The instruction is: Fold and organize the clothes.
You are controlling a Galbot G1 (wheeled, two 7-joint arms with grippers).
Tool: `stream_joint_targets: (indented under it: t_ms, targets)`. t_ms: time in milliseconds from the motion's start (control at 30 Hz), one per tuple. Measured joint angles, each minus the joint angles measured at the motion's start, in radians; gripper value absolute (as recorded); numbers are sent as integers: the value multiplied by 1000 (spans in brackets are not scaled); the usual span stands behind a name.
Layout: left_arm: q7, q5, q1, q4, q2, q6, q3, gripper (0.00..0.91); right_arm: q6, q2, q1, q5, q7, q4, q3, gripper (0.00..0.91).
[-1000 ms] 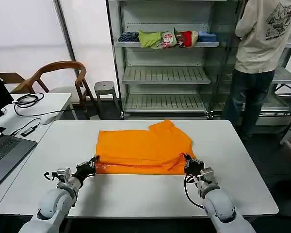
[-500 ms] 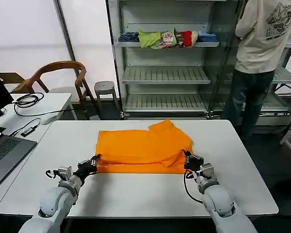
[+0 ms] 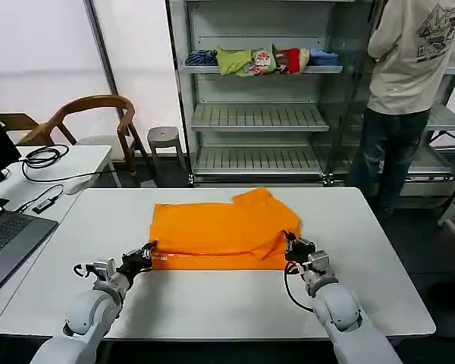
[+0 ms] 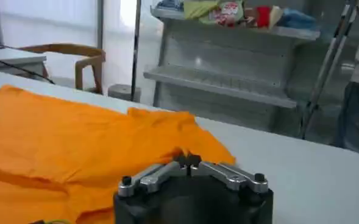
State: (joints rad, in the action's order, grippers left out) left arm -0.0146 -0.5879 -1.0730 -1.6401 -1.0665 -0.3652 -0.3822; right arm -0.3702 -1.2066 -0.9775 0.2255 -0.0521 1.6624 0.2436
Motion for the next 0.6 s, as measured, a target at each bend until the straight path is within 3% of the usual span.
stream_joint_targets:
  t_ms: [600]
  targets:
    - [1, -9, -27, -43, 46, 0, -48, 907, -7, 51, -70, 31, -7, 67, 61, 907]
